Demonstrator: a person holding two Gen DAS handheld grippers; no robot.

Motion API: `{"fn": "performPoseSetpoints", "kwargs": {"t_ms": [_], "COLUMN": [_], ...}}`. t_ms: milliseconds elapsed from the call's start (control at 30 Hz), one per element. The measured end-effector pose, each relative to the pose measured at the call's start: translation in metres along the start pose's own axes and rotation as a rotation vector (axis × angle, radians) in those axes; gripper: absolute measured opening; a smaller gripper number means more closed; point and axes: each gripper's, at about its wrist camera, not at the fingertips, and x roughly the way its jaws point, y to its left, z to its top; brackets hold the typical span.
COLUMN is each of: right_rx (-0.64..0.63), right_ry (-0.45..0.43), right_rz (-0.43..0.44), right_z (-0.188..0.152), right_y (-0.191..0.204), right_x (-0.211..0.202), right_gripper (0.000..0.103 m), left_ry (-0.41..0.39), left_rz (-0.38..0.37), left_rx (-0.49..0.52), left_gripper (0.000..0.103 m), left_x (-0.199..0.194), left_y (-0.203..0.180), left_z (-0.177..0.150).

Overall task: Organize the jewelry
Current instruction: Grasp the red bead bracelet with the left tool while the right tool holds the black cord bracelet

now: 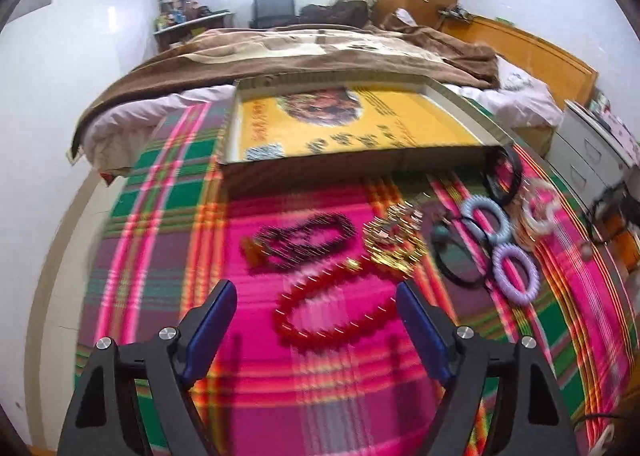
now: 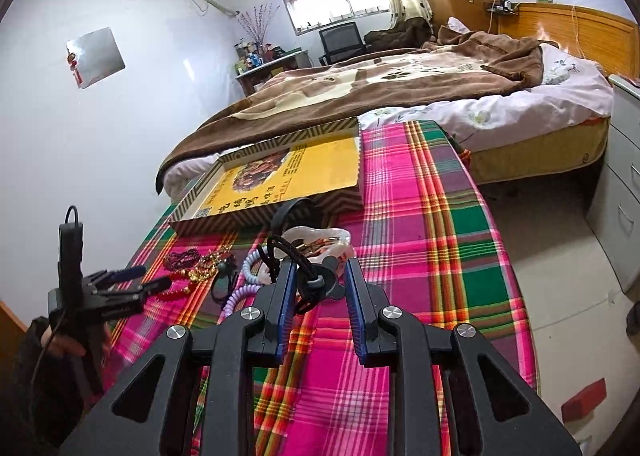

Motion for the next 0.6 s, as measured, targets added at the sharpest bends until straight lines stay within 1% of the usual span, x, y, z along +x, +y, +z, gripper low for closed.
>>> {"fn": "performPoseSetpoints", "kwargs": {"t_ms": [67, 133, 233, 400, 500, 533, 567, 600], "right_rx": [0.000, 0.000, 0.000, 0.000, -0.001, 0.000, 0.001, 0.004], "right_ry": [0.003, 0.005, 0.005, 0.013, 0.014, 0.013, 0.013, 0.014], "right_rz": [0.005, 0.008, 0.009, 0.008, 0.004, 0.006, 0.006, 0.007], "right_z": [0.000, -0.001, -0.001, -0.002, -0.003, -0.003, -0.003, -0.004], "right_y": [0.000, 0.000, 0.001, 0.003, 0.004, 0.004, 0.004, 0.004], "right_x": [0.001, 0.003, 0.005, 0.007, 0.009, 0.009, 0.009, 0.010], "right_gripper": [0.025, 0.025, 0.025, 0.025, 0.025, 0.025, 0.025, 0.025], "left_ry": [0.021, 0.062, 0.090, 0.073, 0.096, 0.097, 0.095, 0.084], "left_rz": [0.040, 0.076, 0.058, 0.066, 0.028, 0.008, 0.008, 0.005], "left_rx": [-0.013, 0.005, 0.015, 0.053, 0.024, 0.010, 0.013, 0.032], "left_gripper": [0.082, 0.082, 0.082, 0.082, 0.081, 0.080, 0.079, 0.070], "left_x": [0.006, 0.014, 0.022, 0.026, 0.030, 0.031, 0.031, 0.029], "left_y": [0.008, 0.011, 0.011, 0.007, 0.012, 0.014, 0.013, 0.009], "left_z": [0.003, 0.002, -0.001, 0.004, 0.007, 0.007, 0.007, 0.005]}}
